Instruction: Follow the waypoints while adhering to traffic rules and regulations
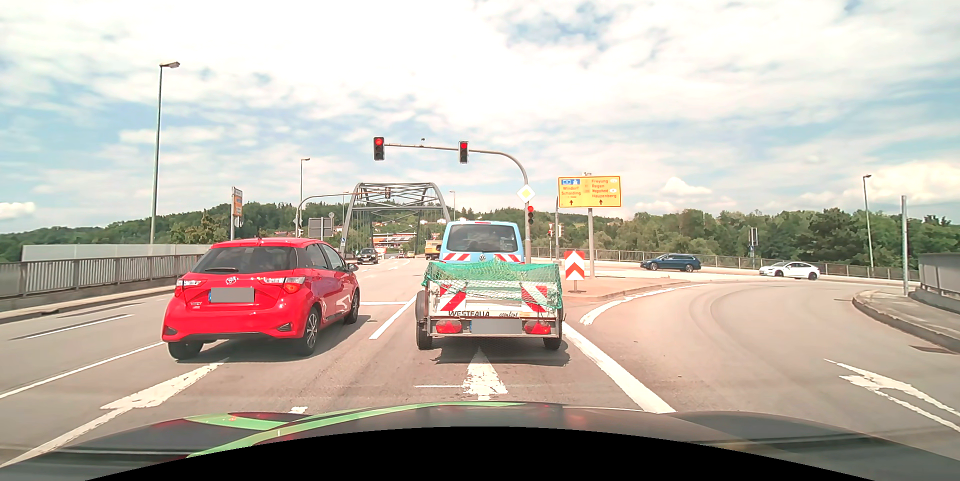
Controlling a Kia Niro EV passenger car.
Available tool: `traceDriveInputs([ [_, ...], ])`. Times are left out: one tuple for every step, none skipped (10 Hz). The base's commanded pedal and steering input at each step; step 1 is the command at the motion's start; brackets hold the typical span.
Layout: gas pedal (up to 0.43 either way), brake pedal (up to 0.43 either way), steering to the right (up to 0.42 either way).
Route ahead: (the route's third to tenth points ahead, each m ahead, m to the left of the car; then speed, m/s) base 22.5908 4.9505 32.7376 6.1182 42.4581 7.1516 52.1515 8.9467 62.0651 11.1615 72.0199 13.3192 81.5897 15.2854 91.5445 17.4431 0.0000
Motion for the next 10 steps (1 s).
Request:
traceDriveInputs([
  [0.000, 0.226, -0.007],
  [0.000, 0.226, -0.007],
  [0.000, 0.232, -0.007],
  [0.000, 0.226, -0.007],
  [0.000, 0.226, -0.007],
  [0.000, 0.226, -0.007],
  [0.000, 0.226, -0.007],
  [0.000, 0.226, -0.007],
  [0.000, 0.226, -0.007],
  [0.000, 0.226, -0.007],
])
